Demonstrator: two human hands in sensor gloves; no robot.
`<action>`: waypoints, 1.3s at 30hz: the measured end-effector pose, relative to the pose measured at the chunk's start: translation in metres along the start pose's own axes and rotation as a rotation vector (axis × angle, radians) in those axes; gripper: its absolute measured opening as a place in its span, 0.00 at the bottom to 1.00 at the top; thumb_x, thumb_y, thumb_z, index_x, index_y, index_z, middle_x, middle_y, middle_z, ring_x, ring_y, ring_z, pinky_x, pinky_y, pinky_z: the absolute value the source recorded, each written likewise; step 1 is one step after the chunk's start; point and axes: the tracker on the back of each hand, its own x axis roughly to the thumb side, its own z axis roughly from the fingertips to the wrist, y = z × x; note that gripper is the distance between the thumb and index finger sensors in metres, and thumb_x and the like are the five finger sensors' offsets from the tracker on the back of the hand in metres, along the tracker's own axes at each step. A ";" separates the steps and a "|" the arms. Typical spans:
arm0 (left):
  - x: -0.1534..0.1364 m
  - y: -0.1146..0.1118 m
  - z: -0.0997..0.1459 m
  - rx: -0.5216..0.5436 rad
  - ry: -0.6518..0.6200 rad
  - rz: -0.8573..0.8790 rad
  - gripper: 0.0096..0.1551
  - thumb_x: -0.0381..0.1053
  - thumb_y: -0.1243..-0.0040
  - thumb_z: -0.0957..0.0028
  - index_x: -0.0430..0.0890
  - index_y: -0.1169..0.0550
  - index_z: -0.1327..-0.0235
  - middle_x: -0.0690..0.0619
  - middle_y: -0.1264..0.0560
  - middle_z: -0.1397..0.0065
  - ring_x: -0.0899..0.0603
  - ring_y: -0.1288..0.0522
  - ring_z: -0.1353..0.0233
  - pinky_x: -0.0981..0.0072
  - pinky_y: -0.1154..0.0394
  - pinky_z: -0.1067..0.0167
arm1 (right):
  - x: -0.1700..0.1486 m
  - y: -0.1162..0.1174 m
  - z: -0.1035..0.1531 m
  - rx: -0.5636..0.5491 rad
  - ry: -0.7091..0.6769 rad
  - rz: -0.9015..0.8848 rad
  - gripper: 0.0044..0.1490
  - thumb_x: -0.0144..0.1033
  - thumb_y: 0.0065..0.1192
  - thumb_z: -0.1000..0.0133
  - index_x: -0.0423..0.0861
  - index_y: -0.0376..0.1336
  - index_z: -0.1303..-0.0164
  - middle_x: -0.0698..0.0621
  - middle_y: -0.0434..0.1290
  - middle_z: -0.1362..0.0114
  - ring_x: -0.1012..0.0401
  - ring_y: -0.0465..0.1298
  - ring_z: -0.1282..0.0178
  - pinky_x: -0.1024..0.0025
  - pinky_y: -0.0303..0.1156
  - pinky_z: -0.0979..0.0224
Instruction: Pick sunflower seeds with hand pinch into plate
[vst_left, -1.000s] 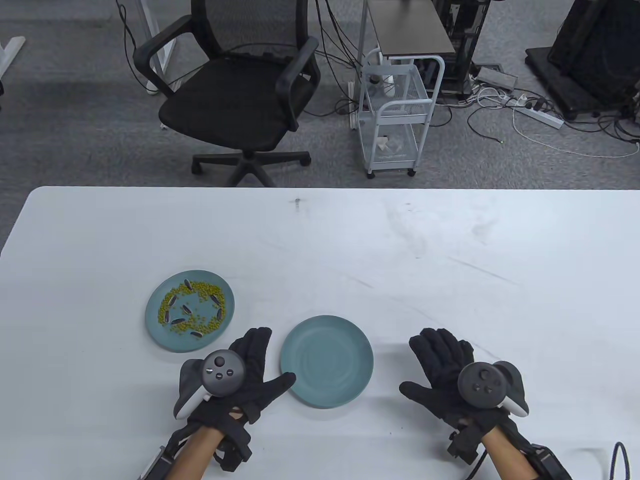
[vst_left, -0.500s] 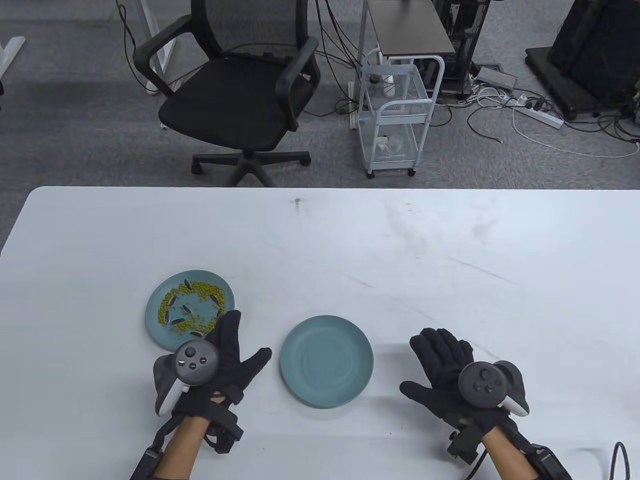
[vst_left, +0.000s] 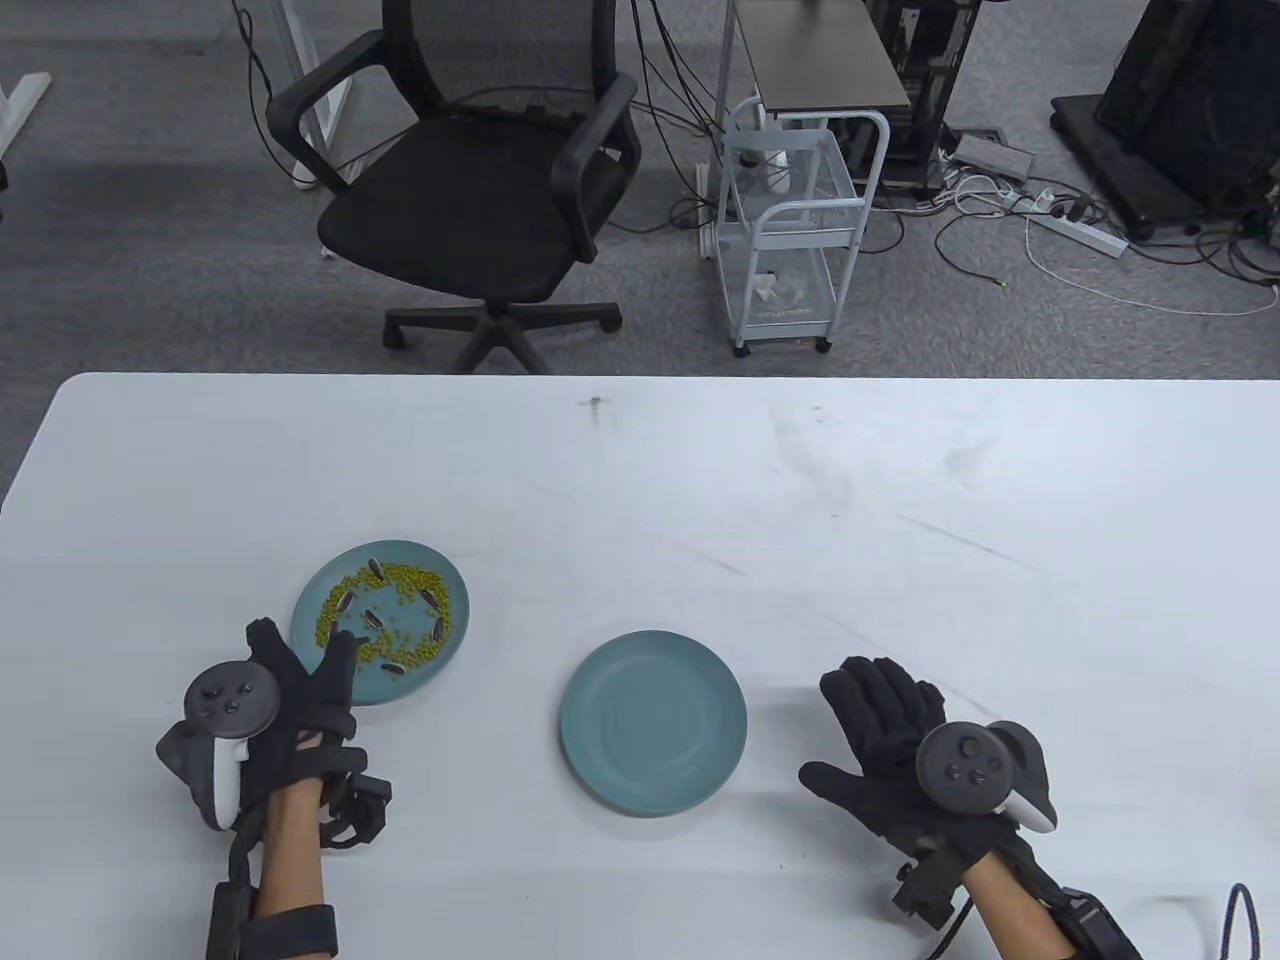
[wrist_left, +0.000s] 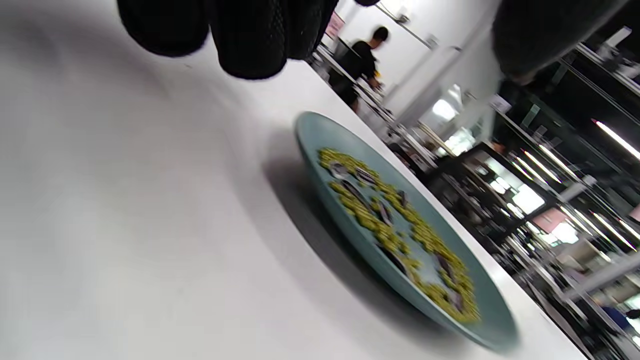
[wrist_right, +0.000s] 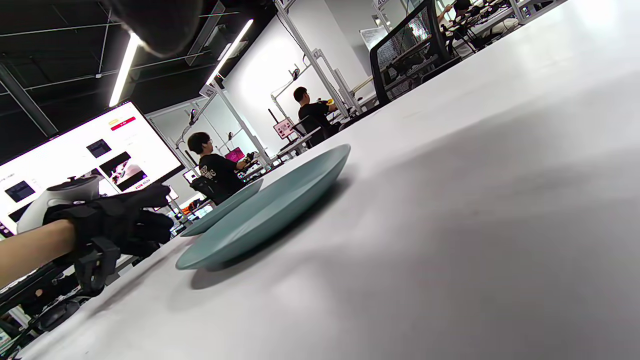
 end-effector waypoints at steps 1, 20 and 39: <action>-0.003 0.000 -0.002 0.008 0.020 0.004 0.48 0.72 0.46 0.36 0.53 0.54 0.18 0.41 0.40 0.17 0.37 0.31 0.29 0.42 0.32 0.40 | 0.000 0.000 0.000 -0.001 0.001 -0.003 0.58 0.62 0.58 0.38 0.38 0.38 0.16 0.30 0.35 0.14 0.30 0.31 0.19 0.22 0.26 0.32; -0.018 -0.016 -0.022 -0.019 0.208 -0.057 0.28 0.70 0.48 0.35 0.56 0.27 0.30 0.55 0.26 0.35 0.50 0.26 0.48 0.59 0.27 0.50 | -0.005 0.003 -0.002 0.021 0.018 -0.033 0.57 0.61 0.58 0.37 0.38 0.38 0.16 0.30 0.35 0.15 0.31 0.31 0.19 0.23 0.26 0.31; -0.010 -0.023 -0.028 -0.018 0.179 0.153 0.28 0.53 0.52 0.33 0.43 0.46 0.29 0.51 0.21 0.38 0.53 0.13 0.54 0.64 0.16 0.56 | -0.008 0.003 -0.004 0.010 0.035 -0.070 0.56 0.59 0.58 0.37 0.38 0.38 0.16 0.30 0.35 0.15 0.31 0.31 0.19 0.23 0.27 0.31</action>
